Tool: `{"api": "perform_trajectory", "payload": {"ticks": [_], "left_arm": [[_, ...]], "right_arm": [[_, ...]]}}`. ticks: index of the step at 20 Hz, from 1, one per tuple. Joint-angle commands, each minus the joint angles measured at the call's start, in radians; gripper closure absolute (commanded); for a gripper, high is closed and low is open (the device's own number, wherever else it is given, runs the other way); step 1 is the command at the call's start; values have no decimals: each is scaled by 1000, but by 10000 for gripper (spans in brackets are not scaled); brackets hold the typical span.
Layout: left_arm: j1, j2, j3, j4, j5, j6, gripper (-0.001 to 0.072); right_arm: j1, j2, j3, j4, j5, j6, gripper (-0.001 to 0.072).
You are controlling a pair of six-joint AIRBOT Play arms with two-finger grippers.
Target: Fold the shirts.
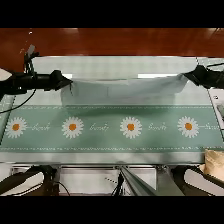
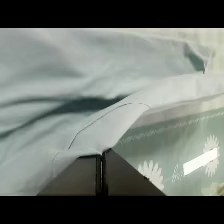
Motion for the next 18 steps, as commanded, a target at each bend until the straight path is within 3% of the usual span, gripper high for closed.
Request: {"api": "perform_trajectory", "payload": {"ticks": [1, 6, 11, 12, 13, 14, 15, 16, 18], "left_arm": [[7, -169, 146, -7, 9, -5, 688], [11, -412, 365, -6, -50, -21, 687], [47, -550, 391, -6, -149, -62, 684], [59, -558, 391, -6, -180, -64, 625], [72, -560, 391, -6, -208, -65, 489], [87, -559, 391, -7, -249, -65, 375], [99, -559, 391, -8, -309, -64, 299], [112, -559, 391, -6, -378, -64, 274], [127, -555, 391, -7, -479, -64, 274]], "right_arm": [[113, -101, 21, 18, -297, -4, 694], [140, -231, 21, 17, -344, 4, 694], [140, -291, 21, 16, -358, 4, 693], [140, -294, 21, 8, -358, 4, 693], [140, -293, 21, -24, -358, 3, 691], [138, -289, 21, -66, -353, 3, 604], [132, -282, 21, -134, -339, 3, 380], [127, -272, 21, -220, -315, 3, 288], [119, -237, 21, -438, -261, 49, 288]]}}
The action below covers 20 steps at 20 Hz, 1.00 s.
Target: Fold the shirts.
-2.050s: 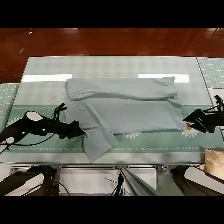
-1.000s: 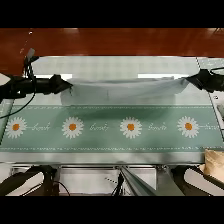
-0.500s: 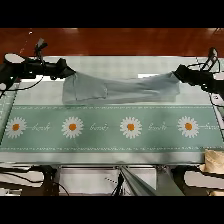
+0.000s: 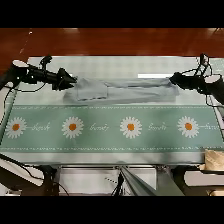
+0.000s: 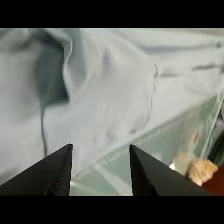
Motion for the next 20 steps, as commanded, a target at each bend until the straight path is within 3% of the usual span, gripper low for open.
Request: {"api": "perform_trajectory", "payload": {"ticks": [1, 3, 5, 11, 16, 17, 19, 20], "left_arm": [[28, 2, 4, -2, -199, -2, 274], [17, 26, 4, -2, -202, 0, 275], [0, 51, 4, -11, -194, 25, 275], [-64, 77, 4, -129, -196, 80, 281], [-127, 79, 4, -327, -197, 130, 284], [-138, 80, 4, -341, -193, 140, 285], [-156, 79, 4, -341, -182, 155, 285], [-161, 79, 4, -341, -177, 165, 286]], "right_arm": [[-16, 43, 1, -359, 73, 114, 288], [-45, 58, 1, -426, 95, 276, 155], [-88, 47, 1, -327, 122, 321, 113], [-117, -60, 1, 176, 155, 111, 102], [-46, -172, 1, 422, 35, 100, 109], [-28, -186, 1, 472, 3, 99, 181], [5, -187, 1, 500, -62, 98, 622], [13, -175, 1, 499, -75, 82, 692]]}}
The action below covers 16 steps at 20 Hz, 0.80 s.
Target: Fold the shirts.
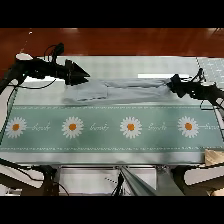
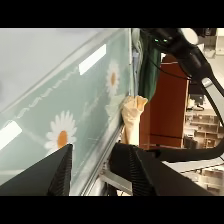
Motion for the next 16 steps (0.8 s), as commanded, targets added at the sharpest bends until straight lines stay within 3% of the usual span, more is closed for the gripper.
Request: {"api": "perform_trajectory", "payload": {"ticks": [1, 4, 5, 6, 9, 16], "left_arm": [[-28, 0, 0, -43, 28, 34, 315], [-57, 0, 0, -43, 85, 34, 468], [-77, 0, 0, -43, 99, 37, 639], [-103, -2, 0, -43, 111, 51, 687], [-215, -6, 0, -19, 190, 50, 687], [-535, -59, 0, 29, 492, -57, 687]], "right_arm": [[41, 7, 1, 96, -81, -64, 692], [41, 122, 1, -3, 11, -140, 693], [41, 176, 1, -57, 60, -140, 693], [41, 240, 1, -119, 118, -139, 693], [54, 454, 1, -252, 254, -90, 693], [61, 922, 1, -462, 414, 212, 693]]}}
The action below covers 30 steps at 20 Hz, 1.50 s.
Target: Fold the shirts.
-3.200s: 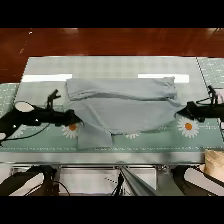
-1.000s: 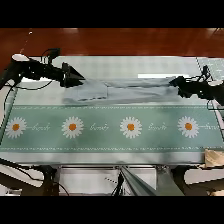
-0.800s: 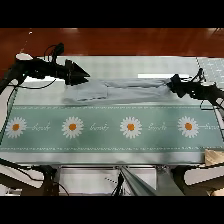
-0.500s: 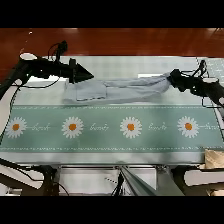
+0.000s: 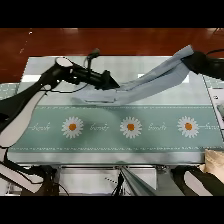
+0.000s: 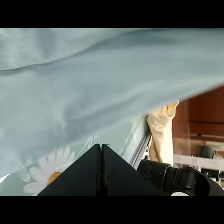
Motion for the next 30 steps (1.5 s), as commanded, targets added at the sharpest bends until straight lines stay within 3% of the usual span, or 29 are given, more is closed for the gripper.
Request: {"api": "perform_trajectory", "payload": {"ticks": [1, 4, 7, 10, 13, 17, 19, 22, 27, 30], "left_arm": [[-164, -37, 0, -5, 137, -61, 687], [-308, -90, 0, -126, 191, -56, 687], [-424, -133, 0, -247, 360, -56, 688], [-468, -178, 0, -346, 330, -18, 688], [-427, -162, 0, -345, 340, 2, 690], [-212, -26, 0, -291, 320, 60, 690], [-90, 80, 0, -216, 316, 59, 690], [94, 262, 0, -91, 284, 55, 690], [346, 531, 0, 89, 115, -29, 689], [414, 662, 0, 175, 41, -60, 688]], "right_arm": [[2, 221, 1, -163, 134, 187, 693], [2, 312, 1, -255, 225, 297, 693], [2, 364, 1, -257, 291, 346, 693], [1, 412, 1, -319, 308, 406, 693], [1, 414, 1, -411, 315, 433, 693], [2, 340, 0, -405, 303, 317, 694], [10, 267, 0, -303, 235, 260, 694], [182, 135, 0, -319, 61, 254, 694], [551, -185, 0, -338, -267, 383, 693], [713, -377, 0, -270, -481, 433, 682]]}}
